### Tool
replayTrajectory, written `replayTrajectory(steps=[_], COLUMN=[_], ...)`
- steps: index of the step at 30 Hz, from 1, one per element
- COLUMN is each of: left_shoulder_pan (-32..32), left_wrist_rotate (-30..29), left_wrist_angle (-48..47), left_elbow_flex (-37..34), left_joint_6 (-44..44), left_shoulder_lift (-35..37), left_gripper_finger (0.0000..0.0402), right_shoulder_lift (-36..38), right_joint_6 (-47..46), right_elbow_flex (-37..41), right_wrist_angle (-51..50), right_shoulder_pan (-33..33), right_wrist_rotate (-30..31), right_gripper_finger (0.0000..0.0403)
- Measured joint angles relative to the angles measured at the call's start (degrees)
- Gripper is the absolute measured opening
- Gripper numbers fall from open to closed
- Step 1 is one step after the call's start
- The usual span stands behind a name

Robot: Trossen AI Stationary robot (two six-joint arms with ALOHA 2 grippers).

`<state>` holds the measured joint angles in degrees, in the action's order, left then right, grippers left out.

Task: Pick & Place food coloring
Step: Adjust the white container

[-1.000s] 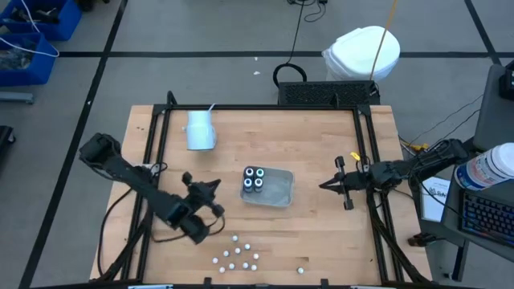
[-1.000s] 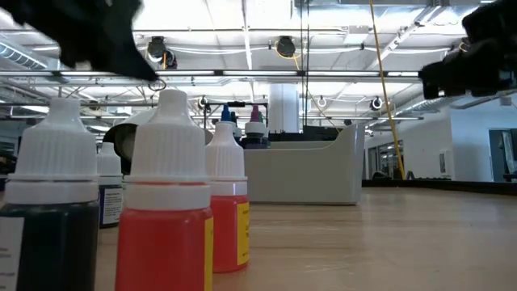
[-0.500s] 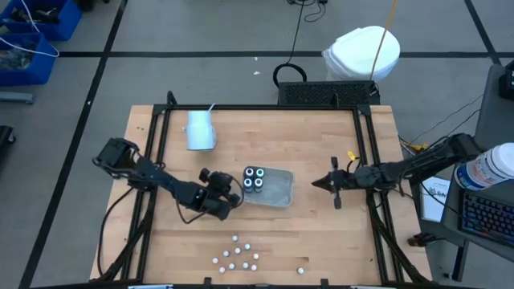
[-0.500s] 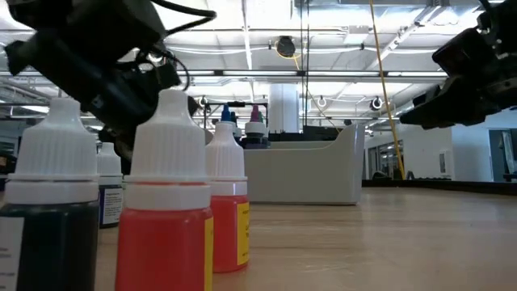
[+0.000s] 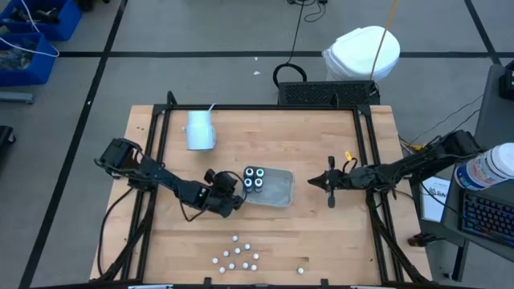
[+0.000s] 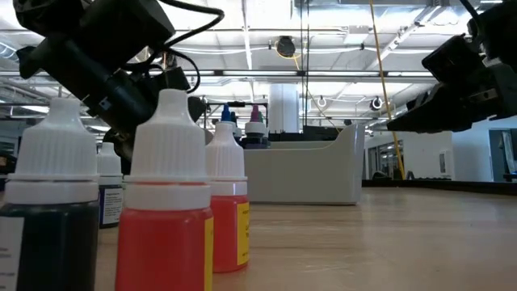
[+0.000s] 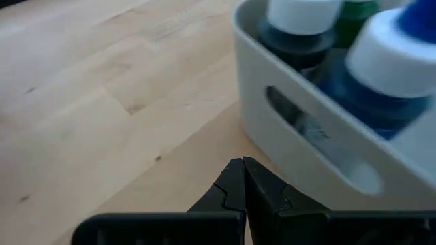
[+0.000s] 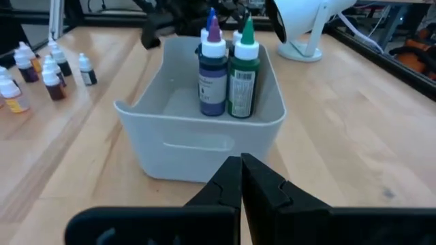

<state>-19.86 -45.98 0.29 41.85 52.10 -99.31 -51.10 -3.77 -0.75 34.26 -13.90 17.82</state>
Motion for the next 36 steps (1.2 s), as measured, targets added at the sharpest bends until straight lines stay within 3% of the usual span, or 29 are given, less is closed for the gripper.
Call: replayTrajectory(steps=[12, 22, 36], left_shoulder_pan=[-1.1, -1.3, -1.1], left_wrist_rotate=[-0.1, 1.1, 4.0], left_wrist_angle=[3.5, 8.0, 4.3], left_elbow_flex=[0.0, 0.1, 9.1], left_joint_6=[-0.9, -1.0, -6.0], left_shoulder_lift=[0.0, -4.2, -9.3], left_gripper_finger=[0.0002, 0.0003, 0.0003], right_shoulder_lift=[-7.7, -11.8, -13.9], right_joint_6=[1.5, 1.6, 2.3], right_elbow_flex=[0.0, -0.1, -0.1], right_wrist_angle=[7.2, 10.2, 13.0], right_shoulder_pan=[3.2, 5.3, 5.3], right_wrist_rotate=[-2.3, -3.1, -3.2], right_gripper_finger=[0.0000, 0.0000, 0.0000])
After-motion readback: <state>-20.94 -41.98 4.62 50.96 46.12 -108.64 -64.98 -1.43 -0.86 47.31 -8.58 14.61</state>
